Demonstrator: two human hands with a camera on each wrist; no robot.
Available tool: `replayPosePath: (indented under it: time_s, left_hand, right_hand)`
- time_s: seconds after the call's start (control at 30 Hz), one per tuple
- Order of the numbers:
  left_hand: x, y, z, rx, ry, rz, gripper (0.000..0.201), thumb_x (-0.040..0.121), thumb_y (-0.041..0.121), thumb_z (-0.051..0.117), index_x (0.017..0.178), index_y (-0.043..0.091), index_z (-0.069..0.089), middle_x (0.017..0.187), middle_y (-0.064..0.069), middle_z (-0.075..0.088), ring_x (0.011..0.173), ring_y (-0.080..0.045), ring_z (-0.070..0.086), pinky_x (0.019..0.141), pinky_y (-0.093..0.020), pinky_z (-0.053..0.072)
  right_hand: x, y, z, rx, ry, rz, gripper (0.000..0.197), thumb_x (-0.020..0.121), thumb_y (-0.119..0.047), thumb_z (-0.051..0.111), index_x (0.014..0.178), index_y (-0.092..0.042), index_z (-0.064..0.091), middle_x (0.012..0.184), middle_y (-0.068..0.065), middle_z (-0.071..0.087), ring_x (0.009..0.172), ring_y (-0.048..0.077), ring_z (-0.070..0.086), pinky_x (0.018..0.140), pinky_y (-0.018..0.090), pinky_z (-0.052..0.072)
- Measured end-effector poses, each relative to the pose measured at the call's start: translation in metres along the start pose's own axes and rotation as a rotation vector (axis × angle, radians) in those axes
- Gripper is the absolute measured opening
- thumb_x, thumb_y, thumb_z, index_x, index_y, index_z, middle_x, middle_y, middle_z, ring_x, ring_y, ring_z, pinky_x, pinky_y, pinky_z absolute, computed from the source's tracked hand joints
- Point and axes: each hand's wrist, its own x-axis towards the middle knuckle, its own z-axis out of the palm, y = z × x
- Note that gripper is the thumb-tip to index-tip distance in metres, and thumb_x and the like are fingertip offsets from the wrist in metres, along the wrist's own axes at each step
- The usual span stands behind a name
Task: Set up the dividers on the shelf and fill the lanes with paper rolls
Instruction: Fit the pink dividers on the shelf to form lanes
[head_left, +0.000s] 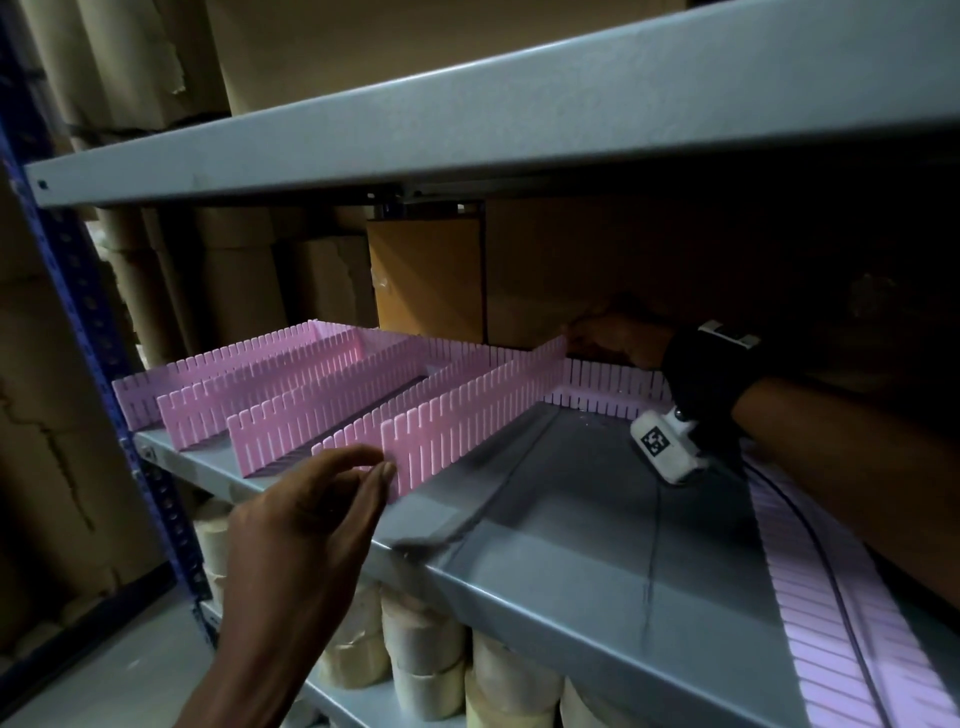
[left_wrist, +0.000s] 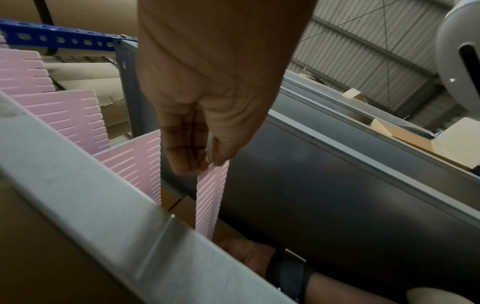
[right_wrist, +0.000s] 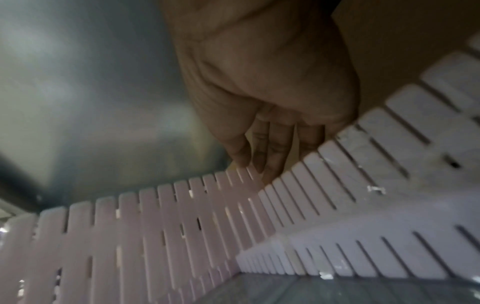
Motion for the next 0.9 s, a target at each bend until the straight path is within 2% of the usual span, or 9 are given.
replayPosePath:
  time_s: [0.07, 0.17, 0.23, 0.3, 0.4, 0.47, 0.63, 0.77, 0.9]
  left_hand:
    - [-0.003, -0.002, 0.002, -0.014, -0.019, -0.009, 0.015, 0.077, 0.038, 0.071, 0.091, 0.045, 0.069, 0.077, 0.023, 0.075, 0.068, 0.004, 0.072, 0.068, -0.021, 0.059]
    - [-0.009, -0.004, 0.005, 0.011, -0.051, 0.027, 0.018, 0.08, 0.03, 0.074, 0.092, 0.043, 0.069, 0.078, 0.026, 0.074, 0.068, 0.007, 0.071, 0.067, -0.013, 0.057]
    - [-0.013, -0.004, 0.006, 0.019, -0.064, 0.048, 0.022, 0.08, 0.025, 0.076, 0.092, 0.043, 0.069, 0.078, 0.026, 0.074, 0.067, 0.008, 0.07, 0.066, -0.01, 0.056]
    - [-0.018, -0.006, 0.008, 0.027, -0.077, 0.053, 0.023, 0.08, 0.022, 0.078, 0.091, 0.041, 0.071, 0.077, 0.024, 0.075, 0.067, 0.007, 0.071, 0.066, -0.016, 0.058]
    - [-0.025, -0.009, 0.012, 0.025, -0.098, 0.041, 0.019, 0.08, 0.018, 0.08, 0.092, 0.032, 0.076, 0.076, 0.02, 0.076, 0.07, 0.006, 0.072, 0.066, -0.026, 0.06]
    - [-0.029, -0.009, 0.014, 0.016, -0.1, 0.052, 0.016, 0.08, 0.019, 0.08, 0.092, 0.029, 0.077, 0.076, 0.02, 0.075, 0.07, 0.006, 0.072, 0.065, -0.024, 0.059]
    - [-0.035, -0.009, 0.017, -0.023, -0.109, 0.046, 0.009, 0.082, 0.025, 0.077, 0.089, 0.03, 0.075, 0.074, 0.018, 0.075, 0.069, 0.003, 0.072, 0.062, -0.024, 0.057]
    - [-0.04, -0.015, 0.013, 0.023, -0.133, 0.068, 0.006, 0.086, 0.032, 0.08, 0.089, 0.034, 0.074, 0.084, 0.022, 0.073, 0.077, 0.002, 0.069, 0.058, -0.012, 0.049]
    - [-0.042, -0.023, 0.014, 0.036, -0.174, 0.102, 0.011, 0.084, 0.033, 0.073, 0.089, 0.024, 0.077, 0.093, 0.018, 0.072, 0.093, -0.002, 0.068, 0.076, -0.029, 0.056]
  right_hand:
    - [0.001, 0.002, 0.001, -0.071, 0.007, -0.002, 0.029, 0.095, -0.011, 0.06, 0.12, 0.003, 0.059, 0.119, 0.02, 0.065, 0.11, 0.034, 0.061, 0.102, 0.048, 0.047]
    - [0.002, 0.003, -0.003, -0.142, -0.026, 0.014, 0.016, 0.094, -0.011, 0.061, 0.101, 0.003, 0.064, 0.096, 0.018, 0.064, 0.083, 0.028, 0.06, 0.078, 0.034, 0.051]
    - [0.001, 0.003, -0.006, -0.19, -0.058, 0.012, 0.014, 0.095, -0.014, 0.061, 0.093, 0.0, 0.064, 0.087, 0.013, 0.062, 0.074, 0.024, 0.058, 0.071, 0.032, 0.048]
    - [0.001, 0.006, -0.004, -0.275, -0.07, -0.015, 0.012, 0.093, -0.015, 0.064, 0.1, -0.006, 0.066, 0.098, 0.013, 0.065, 0.088, 0.027, 0.061, 0.086, 0.038, 0.05]
    - [0.003, 0.005, 0.0, -0.414, -0.053, -0.011, 0.052, 0.09, -0.019, 0.068, 0.137, -0.003, 0.051, 0.14, 0.016, 0.052, 0.126, 0.036, 0.049, 0.11, 0.042, 0.039]
    - [0.004, 0.0, 0.002, -0.442, -0.045, 0.013, 0.057, 0.089, -0.022, 0.069, 0.14, -0.005, 0.048, 0.144, 0.014, 0.049, 0.128, 0.035, 0.047, 0.108, 0.036, 0.039]
    - [0.002, -0.001, 0.005, -0.515, -0.036, -0.015, 0.06, 0.091, -0.021, 0.068, 0.144, -0.007, 0.043, 0.145, 0.015, 0.047, 0.131, 0.034, 0.046, 0.112, 0.042, 0.037]
    - [0.0, -0.001, 0.004, -0.567, -0.038, -0.083, 0.05, 0.095, -0.018, 0.061, 0.142, -0.009, 0.044, 0.145, 0.014, 0.047, 0.13, 0.032, 0.046, 0.112, 0.039, 0.037]
    - [-0.003, -0.005, 0.001, -0.713, -0.047, -0.123, 0.033, 0.098, -0.018, 0.052, 0.124, 0.0, 0.061, 0.127, 0.021, 0.06, 0.119, 0.037, 0.055, 0.098, 0.04, 0.044]
